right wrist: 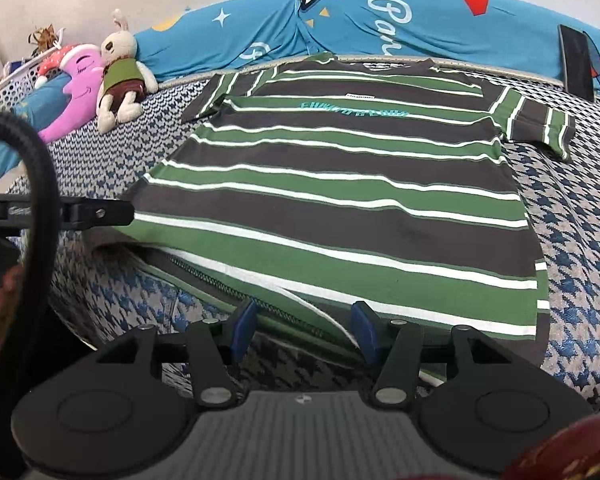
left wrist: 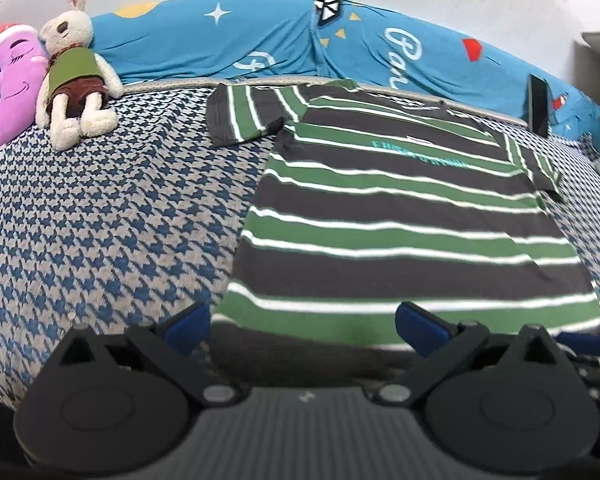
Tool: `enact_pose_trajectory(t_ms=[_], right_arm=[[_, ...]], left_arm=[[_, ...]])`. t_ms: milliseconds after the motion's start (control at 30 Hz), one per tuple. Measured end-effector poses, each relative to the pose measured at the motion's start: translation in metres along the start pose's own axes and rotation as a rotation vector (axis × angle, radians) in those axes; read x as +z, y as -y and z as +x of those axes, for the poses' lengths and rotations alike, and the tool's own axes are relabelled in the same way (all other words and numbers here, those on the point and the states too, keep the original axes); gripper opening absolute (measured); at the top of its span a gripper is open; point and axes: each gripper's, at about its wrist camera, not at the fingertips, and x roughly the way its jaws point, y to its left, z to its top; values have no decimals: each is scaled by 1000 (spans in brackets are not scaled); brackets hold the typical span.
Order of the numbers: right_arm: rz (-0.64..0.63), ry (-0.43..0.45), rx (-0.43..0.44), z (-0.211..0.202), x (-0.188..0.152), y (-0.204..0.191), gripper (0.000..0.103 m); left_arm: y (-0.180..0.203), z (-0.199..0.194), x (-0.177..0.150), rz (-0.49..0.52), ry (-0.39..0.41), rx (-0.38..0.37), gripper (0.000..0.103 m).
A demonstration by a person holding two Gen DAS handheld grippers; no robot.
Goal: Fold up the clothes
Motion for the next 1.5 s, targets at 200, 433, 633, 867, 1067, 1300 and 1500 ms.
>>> enact_pose_trajectory(t_ms=[200,433,633,867,1067,1300,1500], right_arm=[[-47,15,-50,1,-3,-8,26],[9,74,-55,-6,2,0,4],[47,122,-70,-10,7,6,4],[48,64,4,-3,7,3,12],[7,36,20,0,2,-7,28],[-32,32,29,3,0,-14,29],[-124,45,12,6,-3,-27,12]], left_arm=[[7,-10,-12,53,2,-28,103],[14,-11,-18,106,1,-50,103],[18,-6,-21,131,-14,-50,103],[18,4,-22,141,-35,-6,103],[9,13,-20,86,-50,44,103],[6,16,-18,70,-44,65,103],[3,19,-15,52,-32,84,103]])
